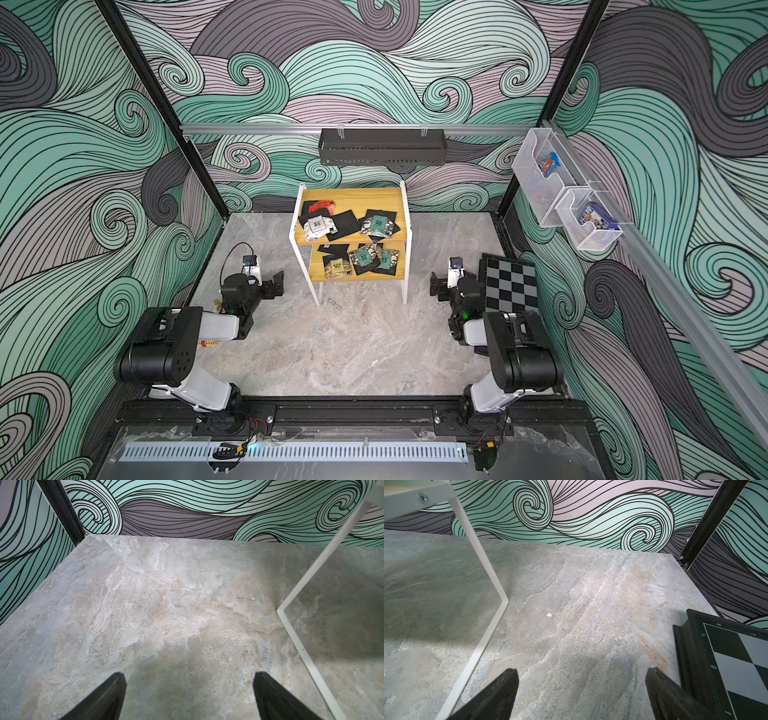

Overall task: Remove the tea bags from the shelf
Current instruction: Adjust the tea bag on the shelf.

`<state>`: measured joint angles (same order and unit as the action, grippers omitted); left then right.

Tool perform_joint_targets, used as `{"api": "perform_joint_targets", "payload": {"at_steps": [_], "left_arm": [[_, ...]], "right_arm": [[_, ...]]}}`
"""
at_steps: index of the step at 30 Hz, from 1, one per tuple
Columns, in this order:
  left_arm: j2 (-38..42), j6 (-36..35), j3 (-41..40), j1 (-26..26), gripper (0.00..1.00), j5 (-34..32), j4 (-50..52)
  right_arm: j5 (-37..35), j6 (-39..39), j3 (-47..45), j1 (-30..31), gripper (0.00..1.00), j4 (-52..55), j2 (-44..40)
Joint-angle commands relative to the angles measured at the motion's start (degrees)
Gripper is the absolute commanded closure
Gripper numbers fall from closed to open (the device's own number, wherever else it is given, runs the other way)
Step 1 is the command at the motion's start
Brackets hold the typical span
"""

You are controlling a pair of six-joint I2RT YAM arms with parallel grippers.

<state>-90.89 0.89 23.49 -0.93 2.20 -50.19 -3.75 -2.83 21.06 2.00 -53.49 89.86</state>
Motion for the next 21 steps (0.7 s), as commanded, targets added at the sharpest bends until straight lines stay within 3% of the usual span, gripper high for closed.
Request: {"api": "perform_joint_targets", "payload": {"at_steps": [1, 21], "left_arm": [[0.0, -0.3, 0.4, 0.2, 0.01, 0.4, -0.8], [0.5, -0.4, 0.7, 0.0, 0.01, 0.9, 0.7]], "right_arm": [[2.0, 0.1, 1.2, -0.2, 0.01, 0.4, -0.2], [2.5, 0.3, 1.0, -0.4, 0.01, 0.4, -0.4]]}}
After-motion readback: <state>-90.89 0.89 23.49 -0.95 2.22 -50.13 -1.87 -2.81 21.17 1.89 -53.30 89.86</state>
